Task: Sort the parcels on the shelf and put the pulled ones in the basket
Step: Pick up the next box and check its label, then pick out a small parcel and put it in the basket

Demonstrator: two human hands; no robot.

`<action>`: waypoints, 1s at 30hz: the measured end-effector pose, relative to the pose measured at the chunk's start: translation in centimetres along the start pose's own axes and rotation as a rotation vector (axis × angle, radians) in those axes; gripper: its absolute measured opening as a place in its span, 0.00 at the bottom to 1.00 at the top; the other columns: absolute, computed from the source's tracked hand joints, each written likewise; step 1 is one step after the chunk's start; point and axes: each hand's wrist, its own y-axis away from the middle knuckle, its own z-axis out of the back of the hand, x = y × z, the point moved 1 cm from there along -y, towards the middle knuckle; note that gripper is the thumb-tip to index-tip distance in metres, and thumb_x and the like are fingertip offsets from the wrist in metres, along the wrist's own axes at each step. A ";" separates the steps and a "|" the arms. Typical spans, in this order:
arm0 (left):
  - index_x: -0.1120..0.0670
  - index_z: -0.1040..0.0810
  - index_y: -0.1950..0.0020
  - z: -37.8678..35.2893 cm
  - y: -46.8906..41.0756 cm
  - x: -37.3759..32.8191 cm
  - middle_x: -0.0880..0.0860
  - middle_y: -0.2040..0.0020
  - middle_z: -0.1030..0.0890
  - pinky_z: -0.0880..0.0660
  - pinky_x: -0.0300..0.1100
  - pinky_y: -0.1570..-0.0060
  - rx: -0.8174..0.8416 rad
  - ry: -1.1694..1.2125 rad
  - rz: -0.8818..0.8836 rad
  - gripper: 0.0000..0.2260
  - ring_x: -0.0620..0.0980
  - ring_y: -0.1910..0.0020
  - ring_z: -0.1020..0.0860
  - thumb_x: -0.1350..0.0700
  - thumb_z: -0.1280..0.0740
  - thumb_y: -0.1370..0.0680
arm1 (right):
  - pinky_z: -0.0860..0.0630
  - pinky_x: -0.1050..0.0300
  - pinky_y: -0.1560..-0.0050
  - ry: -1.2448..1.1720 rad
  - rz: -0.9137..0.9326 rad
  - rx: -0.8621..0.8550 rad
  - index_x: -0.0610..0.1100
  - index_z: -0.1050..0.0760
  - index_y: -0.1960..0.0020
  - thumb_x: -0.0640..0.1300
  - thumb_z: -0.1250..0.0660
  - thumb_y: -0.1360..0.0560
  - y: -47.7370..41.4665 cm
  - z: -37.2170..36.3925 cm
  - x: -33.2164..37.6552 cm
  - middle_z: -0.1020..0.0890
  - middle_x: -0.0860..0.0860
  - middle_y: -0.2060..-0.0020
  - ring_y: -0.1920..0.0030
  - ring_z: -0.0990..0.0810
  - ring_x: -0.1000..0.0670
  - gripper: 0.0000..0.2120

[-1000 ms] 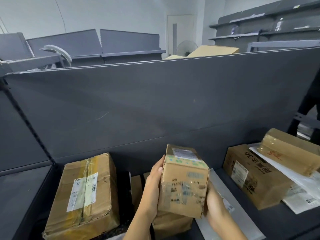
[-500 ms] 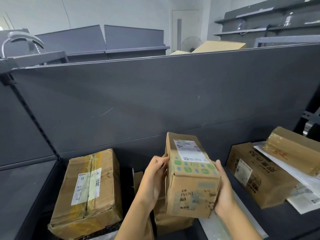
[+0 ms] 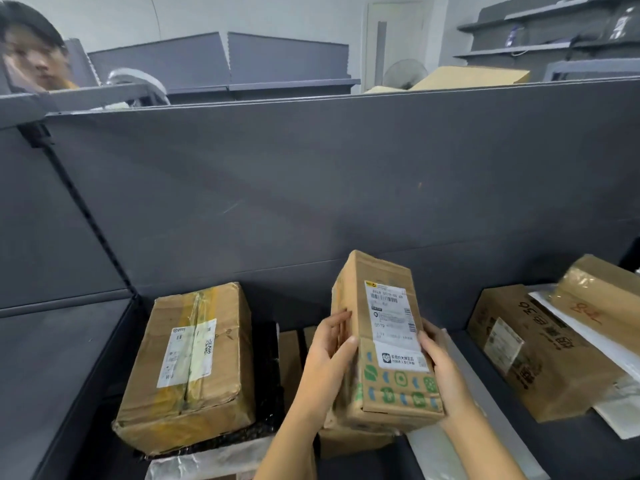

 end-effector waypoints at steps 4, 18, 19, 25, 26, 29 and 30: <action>0.48 0.27 0.37 1.7 -0.1 0.6 0.49 0.41 0.20 0.22 0.46 0.43 -0.181 0.116 0.084 0.13 0.47 0.41 0.21 0.60 0.39 0.20 | 0.24 0.44 0.44 0.201 0.013 0.080 0.53 0.27 0.40 0.47 0.45 0.19 -1.7 -2.3 -0.5 0.19 0.46 0.43 0.43 0.20 0.45 0.12; 0.46 0.33 0.37 4.1 -1.4 4.1 0.52 0.46 0.19 0.22 0.44 0.54 -0.363 0.083 0.287 0.12 0.52 0.49 0.18 0.57 0.42 0.18 | 0.36 0.51 0.29 0.663 0.015 0.259 0.60 0.43 0.27 0.49 0.50 0.17 -5.2 -4.8 -4.8 0.33 0.58 0.31 0.31 0.33 0.55 0.19; 0.45 0.34 0.35 4.2 -1.5 4.2 0.53 0.44 0.19 0.22 0.45 0.52 -0.357 0.062 0.290 0.13 0.53 0.47 0.19 0.56 0.42 0.18 | 0.37 0.50 0.28 0.685 0.010 0.257 0.58 0.44 0.26 0.49 0.50 0.17 -5.3 -4.7 -4.9 0.34 0.57 0.30 0.30 0.34 0.54 0.20; 0.53 0.40 0.26 3.3 -1.7 3.5 0.51 0.24 0.40 0.44 0.47 0.25 -0.430 -0.422 0.074 0.23 0.49 0.24 0.43 0.60 0.39 0.20 | 0.35 0.52 0.33 0.679 0.033 0.120 0.58 0.38 0.29 0.56 0.52 0.19 -5.1 -1.8 -5.5 0.30 0.56 0.31 0.34 0.30 0.55 0.19; 0.53 0.41 0.25 2.4 -1.6 3.1 0.48 0.23 0.44 0.51 0.46 0.24 -0.413 -0.610 -0.028 0.24 0.46 0.23 0.51 0.60 0.39 0.20 | 0.34 0.53 0.35 0.794 0.097 0.110 0.58 0.33 0.35 0.57 0.51 0.19 -4.6 -1.1 -5.2 0.26 0.57 0.38 0.40 0.27 0.57 0.16; 0.51 0.45 0.24 -2.3 -1.8 1.5 0.43 0.24 0.53 0.65 0.42 0.25 -0.197 -1.019 -0.285 0.24 0.39 0.27 0.65 0.56 0.45 0.20 | 0.39 0.55 0.31 0.690 -0.013 -0.036 0.50 0.32 0.34 0.52 0.52 0.17 -5.1 3.1 -5.1 0.28 0.56 0.38 0.37 0.31 0.55 0.17; 0.51 0.45 0.24 -4.2 -2.0 1.5 0.43 0.24 0.53 0.65 0.41 0.25 -0.098 -1.042 -0.330 0.25 0.38 0.27 0.66 0.54 0.49 0.21 | 0.39 0.55 0.29 0.738 -0.009 -0.057 0.47 0.35 0.30 0.51 0.52 0.17 -5.5 4.4 -5.0 0.30 0.53 0.34 0.33 0.33 0.53 0.19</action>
